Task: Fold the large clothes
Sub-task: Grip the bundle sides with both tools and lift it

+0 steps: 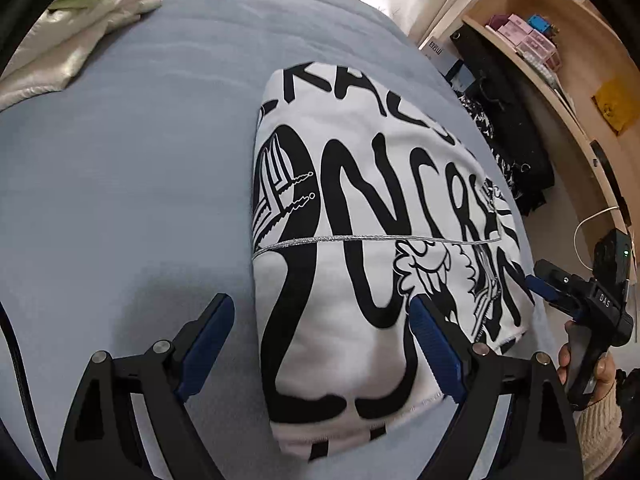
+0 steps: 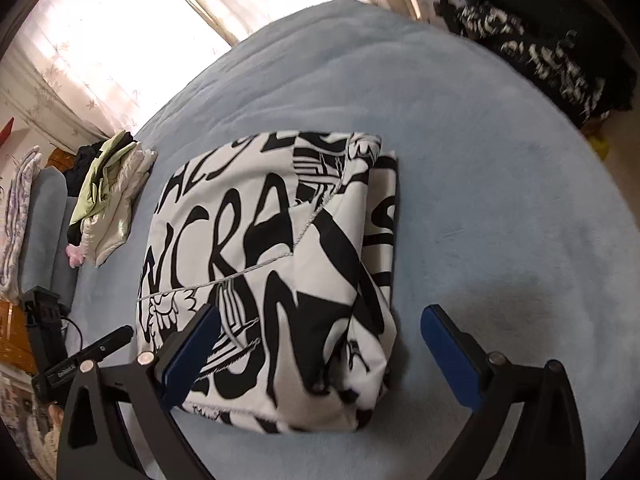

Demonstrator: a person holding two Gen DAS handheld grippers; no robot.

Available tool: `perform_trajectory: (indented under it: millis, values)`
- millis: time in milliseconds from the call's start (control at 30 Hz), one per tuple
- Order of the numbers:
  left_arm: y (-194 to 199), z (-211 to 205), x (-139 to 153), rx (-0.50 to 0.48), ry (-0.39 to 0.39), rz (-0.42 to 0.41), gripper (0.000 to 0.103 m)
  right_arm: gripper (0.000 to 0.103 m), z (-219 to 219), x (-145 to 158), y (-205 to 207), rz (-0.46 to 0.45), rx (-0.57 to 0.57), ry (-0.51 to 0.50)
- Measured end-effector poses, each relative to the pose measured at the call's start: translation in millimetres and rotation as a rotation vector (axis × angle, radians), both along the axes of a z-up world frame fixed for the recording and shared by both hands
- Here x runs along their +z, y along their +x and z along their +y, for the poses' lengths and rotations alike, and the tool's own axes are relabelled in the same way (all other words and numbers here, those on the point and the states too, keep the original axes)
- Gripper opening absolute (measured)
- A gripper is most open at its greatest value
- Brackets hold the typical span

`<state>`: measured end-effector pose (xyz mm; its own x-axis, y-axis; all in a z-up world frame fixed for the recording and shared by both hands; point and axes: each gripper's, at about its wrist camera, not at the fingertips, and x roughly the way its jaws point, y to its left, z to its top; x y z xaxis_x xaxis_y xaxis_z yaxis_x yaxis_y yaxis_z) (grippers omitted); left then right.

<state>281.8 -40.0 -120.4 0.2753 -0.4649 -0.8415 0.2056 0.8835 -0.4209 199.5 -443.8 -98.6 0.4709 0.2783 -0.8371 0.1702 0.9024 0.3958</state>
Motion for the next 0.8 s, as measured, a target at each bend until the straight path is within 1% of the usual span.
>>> perform_trajectory:
  millis: [133,233,367,567,633,700,800]
  values:
    - [5.9,-9.6,-10.4,-0.012,0.011,0.013,0.088,0.100,-2.6,-18.2,8.1,0.021,0.028,0.060]
    - [9.4,-14.7,-16.9,-0.019,0.012,0.025,0.088,0.100,-3.9,-27.4,12.1,0.034,0.051,0.084]
    - [14.7,-21.6,-22.3,-0.021,-0.011,0.034,0.088,0.100,-5.3,-37.5,16.9,0.042,0.070,0.123]
    - [23.5,-25.1,-30.5,-0.017,-0.041,0.053,0.092,0.101,-5.1,-52.5,26.1,0.065,0.106,0.176]
    - [27.0,-25.3,-35.2,-0.011,-0.065,0.071,0.093,0.101,-4.1,-58.2,29.0,0.078,0.123,0.176]
    - [31.2,-23.7,-39.5,-0.009,-0.079,0.080,0.096,0.102,-1.2,-63.3,32.5,0.089,0.147,0.170]
    - [34.3,-24.0,-45.7,-0.009,-0.100,0.087,0.100,0.103,2.0,-66.7,32.7,0.082,0.170,0.153]
